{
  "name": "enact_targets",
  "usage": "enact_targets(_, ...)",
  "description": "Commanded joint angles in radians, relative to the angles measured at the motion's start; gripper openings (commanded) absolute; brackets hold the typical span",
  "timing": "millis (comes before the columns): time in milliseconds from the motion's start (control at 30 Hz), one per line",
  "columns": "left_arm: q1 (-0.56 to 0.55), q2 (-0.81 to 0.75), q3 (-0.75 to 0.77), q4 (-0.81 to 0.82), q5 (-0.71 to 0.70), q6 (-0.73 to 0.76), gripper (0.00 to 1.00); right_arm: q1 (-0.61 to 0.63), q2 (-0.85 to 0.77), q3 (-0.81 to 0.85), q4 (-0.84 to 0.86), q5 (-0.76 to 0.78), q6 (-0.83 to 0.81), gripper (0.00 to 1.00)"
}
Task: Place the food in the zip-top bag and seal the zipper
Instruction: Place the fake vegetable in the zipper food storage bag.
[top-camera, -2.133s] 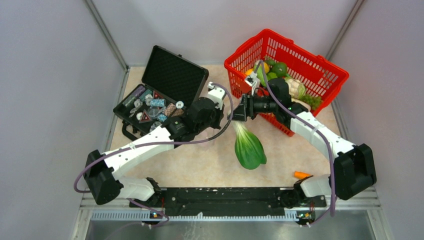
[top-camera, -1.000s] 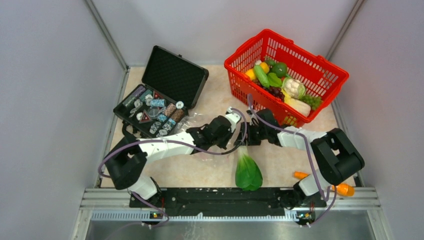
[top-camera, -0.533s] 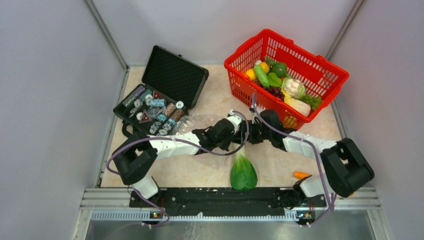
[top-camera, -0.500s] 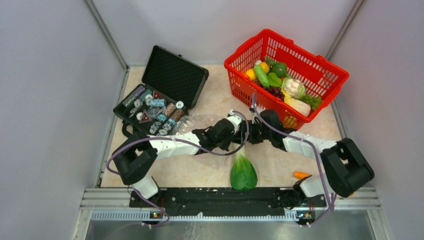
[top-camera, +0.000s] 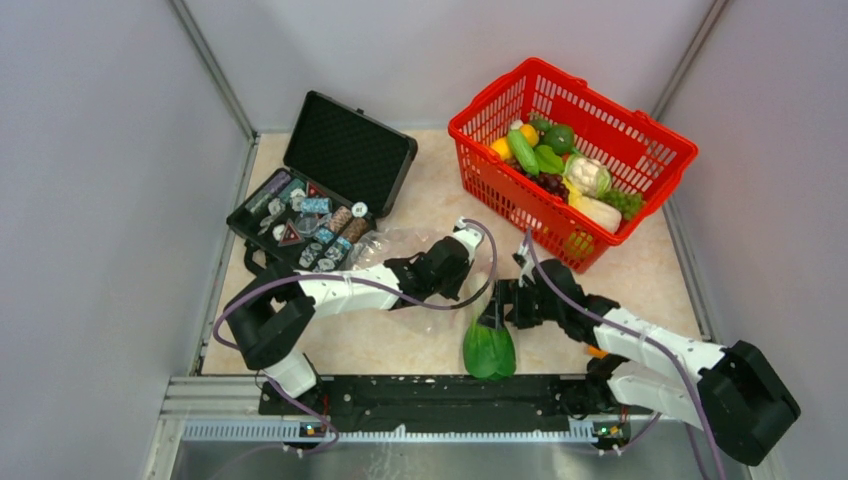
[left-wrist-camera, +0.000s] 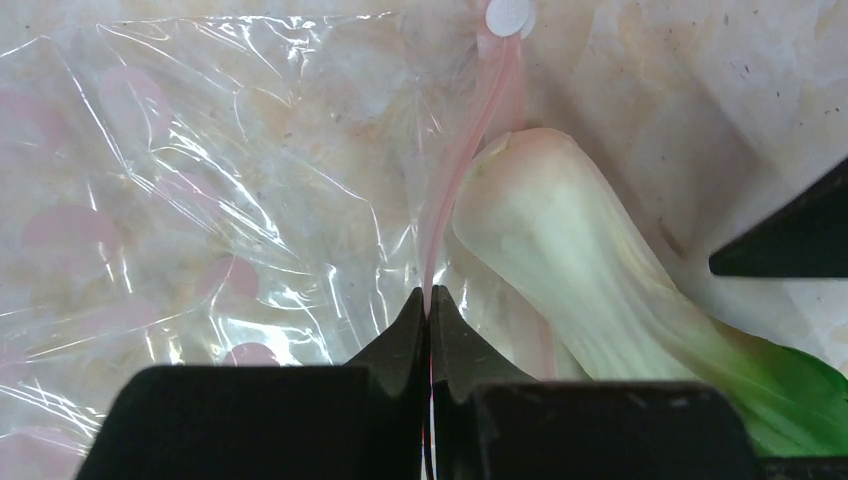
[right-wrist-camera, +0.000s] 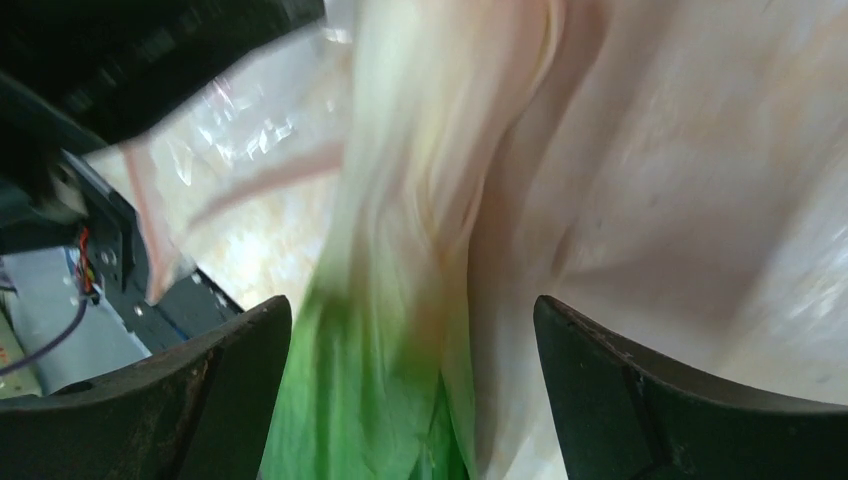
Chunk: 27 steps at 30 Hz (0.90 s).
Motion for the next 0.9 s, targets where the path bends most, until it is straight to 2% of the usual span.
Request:
enact_targets(0,-0.003,-0.016,-0.012,0.043,-0.001,-0.033,0.0,0.09,-0.067,-0.094,0.114,0.079,0.132,0.89)
enact_targets(100,-0.003,-0.021,-0.017,0.05,0.007,-0.044,0.0,0.145,-0.072,-0.106,0.152,0.137,0.166,0.89)
enact_targets(200,-0.003,-0.028,-0.019,0.052,0.007,-0.048,0.0,0.193,-0.044,-0.09,0.099,0.25,0.154,0.9)
enact_targets(300,-0.001,-0.034,-0.025,0.053,0.003,-0.051,0.0,0.209,-0.011,-0.126,0.166,0.253,0.152,0.88)
enact_targets(433,-0.002,-0.031,-0.022,0.047,0.004,-0.045,0.0,0.211,0.029,-0.155,0.24,0.227,0.151,0.62)
enact_targets(567,-0.002,-0.041,-0.024,0.04,-0.007,-0.037,0.0,0.211,-0.007,-0.142,0.197,0.269,0.142,0.42)
enact_targets(633,-0.001,-0.049,-0.023,0.035,-0.012,-0.029,0.0,0.212,-0.049,-0.136,0.171,0.284,0.125,0.28)
enact_targets(700,-0.002,-0.057,-0.025,0.034,-0.014,-0.009,0.0,0.21,-0.093,-0.123,0.148,0.254,0.084,0.18)
enact_targets(867,-0.002,-0.104,-0.031,0.029,-0.012,0.065,0.0,0.121,-0.115,-0.04,0.053,-0.052,-0.033,0.12)
